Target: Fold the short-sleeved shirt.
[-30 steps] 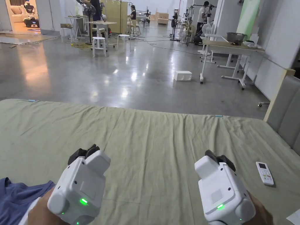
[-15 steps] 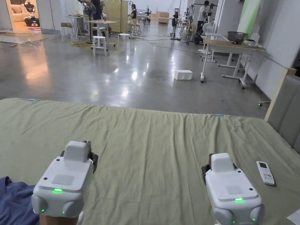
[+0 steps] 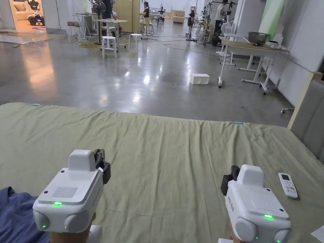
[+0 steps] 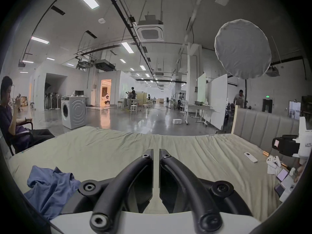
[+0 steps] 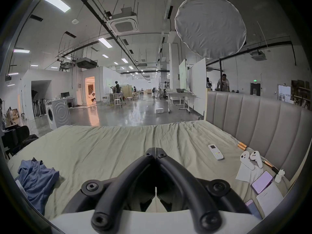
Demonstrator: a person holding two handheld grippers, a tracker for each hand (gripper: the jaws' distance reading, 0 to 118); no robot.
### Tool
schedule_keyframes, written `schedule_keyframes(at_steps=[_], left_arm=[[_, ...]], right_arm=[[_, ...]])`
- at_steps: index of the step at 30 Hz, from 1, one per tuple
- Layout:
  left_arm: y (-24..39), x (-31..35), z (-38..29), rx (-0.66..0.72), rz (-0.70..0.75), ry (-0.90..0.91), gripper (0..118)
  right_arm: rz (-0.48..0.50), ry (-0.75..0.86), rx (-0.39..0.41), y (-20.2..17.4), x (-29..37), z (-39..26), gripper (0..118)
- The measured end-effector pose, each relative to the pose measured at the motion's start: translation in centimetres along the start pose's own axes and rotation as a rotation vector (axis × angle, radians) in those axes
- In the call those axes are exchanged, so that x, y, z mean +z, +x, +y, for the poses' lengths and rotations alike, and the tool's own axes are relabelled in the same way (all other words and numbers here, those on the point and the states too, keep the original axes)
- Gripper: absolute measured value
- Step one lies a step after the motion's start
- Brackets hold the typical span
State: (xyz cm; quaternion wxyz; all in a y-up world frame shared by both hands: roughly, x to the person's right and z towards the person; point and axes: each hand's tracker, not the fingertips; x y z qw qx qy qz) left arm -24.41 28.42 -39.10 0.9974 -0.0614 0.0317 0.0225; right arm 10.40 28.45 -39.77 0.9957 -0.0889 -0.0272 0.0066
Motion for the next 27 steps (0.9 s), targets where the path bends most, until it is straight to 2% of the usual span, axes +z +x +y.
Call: schedule_keyframes(at_steps=[3, 7, 11, 21, 23, 24, 25, 27], left_arm=[[-0.5, 0.6, -0.1, -0.024, 0.004, -0.02, 6], [-2.4, 1.1, -0.5, -0.006, 0.01, -0.083, 6], [-5.1, 1.7, -0.7, -0.007, 0.085, -0.133, 6], [-16.5, 4.6, -3.3, 0.046, 0.209, -0.482, 7], [-19.0, 4.4, -4.4, 0.024, 0.255, -0.566, 16], [-20.1, 4.5, -5.0, 0.019, 0.278, -0.602, 26], [-21.3, 4.4, -5.6, 0.017, 0.279, -0.625, 45], [-23.6, 4.0, -6.9, 0.061, 0.266, -0.688, 72]], right_arm=[[0.02, -0.005, -0.005, -0.9, 0.2, -0.1, 0], [0.052, 0.027, 0.06, -2.9, 0.3, -0.1, 0], [0.084, 0.008, 0.048, -4.3, -0.2, -0.5, 0], [0.139, -0.024, 0.099, -6.9, -1.1, -2.2, 0], [0.145, -0.032, 0.1, -7.2, -1.4, -2.6, 0], [0.146, -0.038, 0.104, -7.3, -1.5, -2.7, 0], [0.15, -0.047, 0.109, -7.5, -1.6, -2.9, 0], [0.154, -0.056, 0.112, -7.8, -1.9, -3.3, 0]])
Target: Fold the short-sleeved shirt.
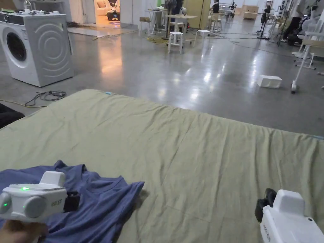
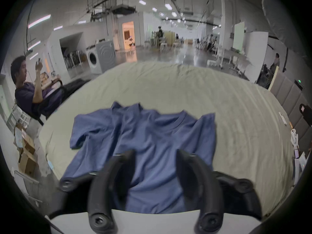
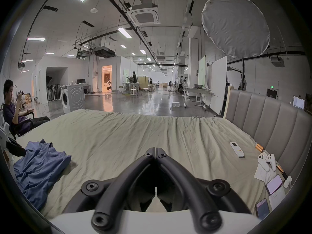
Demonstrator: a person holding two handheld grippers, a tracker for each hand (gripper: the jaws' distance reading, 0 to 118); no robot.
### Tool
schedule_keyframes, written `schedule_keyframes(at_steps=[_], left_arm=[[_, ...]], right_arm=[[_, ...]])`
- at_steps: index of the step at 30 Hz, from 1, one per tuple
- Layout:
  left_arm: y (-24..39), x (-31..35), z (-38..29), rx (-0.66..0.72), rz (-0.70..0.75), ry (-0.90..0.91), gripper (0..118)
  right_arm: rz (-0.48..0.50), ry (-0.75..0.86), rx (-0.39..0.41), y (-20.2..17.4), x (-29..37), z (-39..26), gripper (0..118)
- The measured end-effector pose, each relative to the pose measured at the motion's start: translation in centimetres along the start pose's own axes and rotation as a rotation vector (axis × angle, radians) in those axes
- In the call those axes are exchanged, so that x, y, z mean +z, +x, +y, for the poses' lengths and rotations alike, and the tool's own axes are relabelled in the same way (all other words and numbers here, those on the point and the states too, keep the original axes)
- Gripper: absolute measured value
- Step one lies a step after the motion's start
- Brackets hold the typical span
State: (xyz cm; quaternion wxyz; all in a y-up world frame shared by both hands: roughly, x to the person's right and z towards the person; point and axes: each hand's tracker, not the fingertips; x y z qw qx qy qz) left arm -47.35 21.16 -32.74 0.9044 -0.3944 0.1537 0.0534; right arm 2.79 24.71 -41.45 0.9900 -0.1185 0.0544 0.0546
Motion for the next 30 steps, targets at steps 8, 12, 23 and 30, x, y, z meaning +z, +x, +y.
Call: schedule_keyframes(at_steps=[8, 12, 23, 30], left_arm=[[-3.2, -5.9, -3.4, 0.017, -0.002, -0.209, 84], [-3.3, -8.9, -6.4, 0.01, 0.039, -0.327, 91], [-2.2, -9.4, -6.7, -0.028, 0.048, -0.21, 22], [-3.6, -8.8, -7.1, 0.083, 0.023, -0.191, 5]], right_arm=[[0.019, -0.039, 0.026, -0.9, -0.7, -1.1, 0], [0.023, -0.057, 0.032, -1.0, -1.2, -1.6, 0], [0.035, -0.082, 0.069, -1.2, -1.2, -2.0, 0], [0.025, -0.091, 0.065, -0.7, -0.9, -2.5, 0]])
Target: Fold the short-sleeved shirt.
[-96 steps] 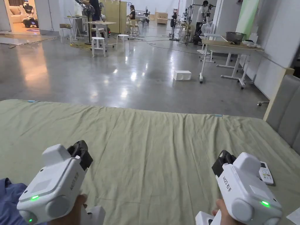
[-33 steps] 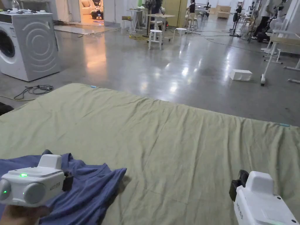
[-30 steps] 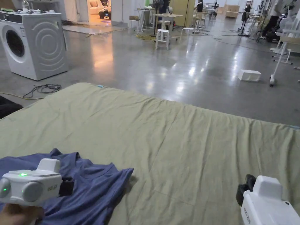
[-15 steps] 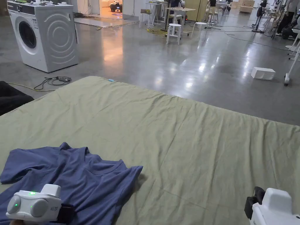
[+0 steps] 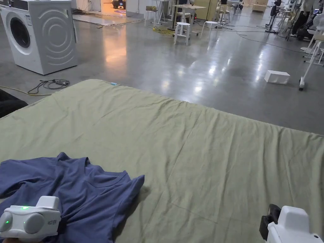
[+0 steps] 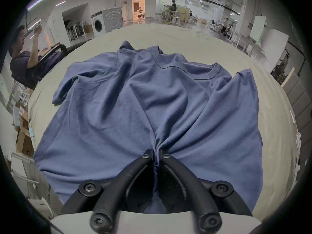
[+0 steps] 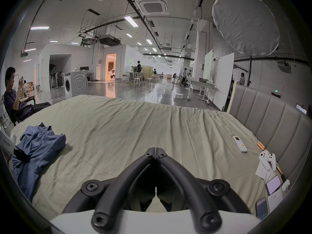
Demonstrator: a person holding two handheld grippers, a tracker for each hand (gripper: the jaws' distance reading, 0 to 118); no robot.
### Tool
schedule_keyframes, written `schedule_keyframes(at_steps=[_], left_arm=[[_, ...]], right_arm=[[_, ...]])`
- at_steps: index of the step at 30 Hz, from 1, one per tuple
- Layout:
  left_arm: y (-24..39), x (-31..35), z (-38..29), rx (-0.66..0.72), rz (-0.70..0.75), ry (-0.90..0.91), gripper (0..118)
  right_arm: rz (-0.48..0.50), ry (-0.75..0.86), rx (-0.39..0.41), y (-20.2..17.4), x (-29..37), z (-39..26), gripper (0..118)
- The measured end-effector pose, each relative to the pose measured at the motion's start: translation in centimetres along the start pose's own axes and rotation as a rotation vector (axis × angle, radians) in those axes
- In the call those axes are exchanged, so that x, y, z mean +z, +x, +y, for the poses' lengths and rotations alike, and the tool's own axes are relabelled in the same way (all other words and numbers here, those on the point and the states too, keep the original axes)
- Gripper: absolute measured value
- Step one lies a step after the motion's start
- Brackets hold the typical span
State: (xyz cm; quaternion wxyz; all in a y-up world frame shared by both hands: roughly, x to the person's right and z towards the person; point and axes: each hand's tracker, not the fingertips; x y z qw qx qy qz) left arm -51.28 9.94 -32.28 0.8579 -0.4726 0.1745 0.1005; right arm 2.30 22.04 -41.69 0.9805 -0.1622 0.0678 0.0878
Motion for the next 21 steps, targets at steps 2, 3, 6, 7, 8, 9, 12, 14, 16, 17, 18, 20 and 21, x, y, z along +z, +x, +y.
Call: schedule_keyframes(at_steps=[2, 3, 6, 7, 8, 9, 12, 14, 16, 17, 18, 20, 21], left_arm=[[1.1, 1.8, -0.1, -0.014, 0.007, 0.024, 5], [1.2, 2.4, -0.2, -0.003, 0.0, 0.053, 5], [0.5, 4.2, 1.3, 0.056, -0.034, 0.123, 5], [0.5, 4.9, 1.6, 0.076, -0.044, 0.158, 5], [0.6, 5.7, 1.9, 0.076, -0.058, 0.184, 4], [0.1, 6.1, 2.8, 0.066, -0.065, 0.2, 4], [0.9, 8.1, 4.4, 0.04, -0.078, 0.267, 4], [1.4, 9.8, 5.6, 0.071, -0.109, 0.339, 4], [2.4, 11.5, 7.2, 0.071, -0.127, 0.402, 4], [2.9, 12.4, 7.8, 0.054, -0.132, 0.43, 4], [3.6, 13.3, 8.6, 0.035, -0.14, 0.462, 4], [5.1, 15.1, 10.4, 0.033, -0.196, 0.513, 4], [5.9, 16.1, 11.2, 0.029, -0.221, 0.544, 4]], right_arm=[[-0.004, -0.004, -0.005, 0.2, 0.0, -0.1, 0], [-0.007, -0.006, -0.009, 0.4, 0.0, -0.2, 0], [-0.01, -0.008, -0.017, 0.6, 0.1, -0.3, 0], [-0.012, -0.008, -0.017, 0.7, 0.1, -0.3, 0], [-0.014, -0.007, -0.019, 0.8, 0.0, -0.3, 0], [-0.014, -0.006, -0.024, 0.8, 0.1, -0.3, 0], [-0.017, 0.002, -0.038, 1.1, 0.2, -0.2, 0], [-0.017, 0.006, -0.042, 1.2, 0.3, -0.1, 0], [-0.019, 0.014, -0.049, 1.5, 0.6, 0.1, 0], [-0.021, 0.017, -0.051, 1.7, 0.7, 0.1, 0], [-0.023, 0.02, -0.054, 2.0, 0.8, 0.2, 0], [-0.031, 0.028, -0.059, 2.5, 1.2, 0.4, 0], [-0.033, 0.033, -0.062, 2.8, 1.4, 0.5, 0]])
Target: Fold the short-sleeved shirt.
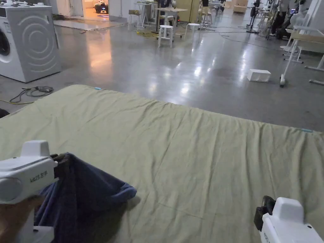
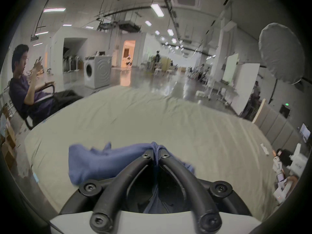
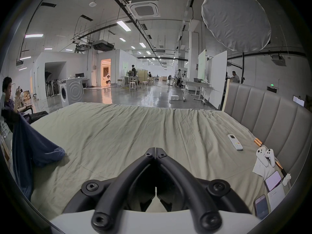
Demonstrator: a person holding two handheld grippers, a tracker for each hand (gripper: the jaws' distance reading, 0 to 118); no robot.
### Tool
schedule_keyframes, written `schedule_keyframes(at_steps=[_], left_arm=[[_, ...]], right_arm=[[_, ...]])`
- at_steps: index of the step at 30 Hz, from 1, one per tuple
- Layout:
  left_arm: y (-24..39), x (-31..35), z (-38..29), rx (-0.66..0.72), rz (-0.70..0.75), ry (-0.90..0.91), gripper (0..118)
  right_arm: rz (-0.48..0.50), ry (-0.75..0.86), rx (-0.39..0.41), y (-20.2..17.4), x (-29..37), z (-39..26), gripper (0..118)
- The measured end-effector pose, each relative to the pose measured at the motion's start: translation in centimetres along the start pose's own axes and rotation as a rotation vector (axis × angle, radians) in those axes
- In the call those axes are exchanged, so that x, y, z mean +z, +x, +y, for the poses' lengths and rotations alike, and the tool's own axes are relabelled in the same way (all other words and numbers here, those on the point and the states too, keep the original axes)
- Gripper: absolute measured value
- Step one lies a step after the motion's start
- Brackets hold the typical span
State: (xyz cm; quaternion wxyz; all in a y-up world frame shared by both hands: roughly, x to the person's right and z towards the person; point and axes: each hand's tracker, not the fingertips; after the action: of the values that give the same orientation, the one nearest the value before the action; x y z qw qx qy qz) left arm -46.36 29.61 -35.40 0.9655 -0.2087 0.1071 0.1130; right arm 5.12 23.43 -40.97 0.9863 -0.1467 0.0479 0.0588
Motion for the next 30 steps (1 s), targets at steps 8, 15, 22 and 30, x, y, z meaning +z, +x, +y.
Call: schedule_keyframes(at_steps=[8, 15, 22, 30], left_arm=[[11.2, 1.6, 5.4, -0.103, -0.216, 0.129, 4], [23.3, 1.4, 5.8, -0.158, -0.441, 0.139, 4], [33.5, -0.1, -0.1, -0.214, -0.627, 0.011, 4], [38.0, -2.1, -11.1, -0.277, -0.699, -0.212, 4]], right_arm=[[-0.049, 0.044, -0.023, 3.6, 1.6, 0.9, 0], [-0.114, 0.068, -0.038, 7.6, 3.3, 1.1, 0], [-0.188, 0.063, -0.068, 11.6, 4.7, 0.1, 0], [-0.228, 0.029, -0.1, 14.2, 5.7, -1.8, 0]])
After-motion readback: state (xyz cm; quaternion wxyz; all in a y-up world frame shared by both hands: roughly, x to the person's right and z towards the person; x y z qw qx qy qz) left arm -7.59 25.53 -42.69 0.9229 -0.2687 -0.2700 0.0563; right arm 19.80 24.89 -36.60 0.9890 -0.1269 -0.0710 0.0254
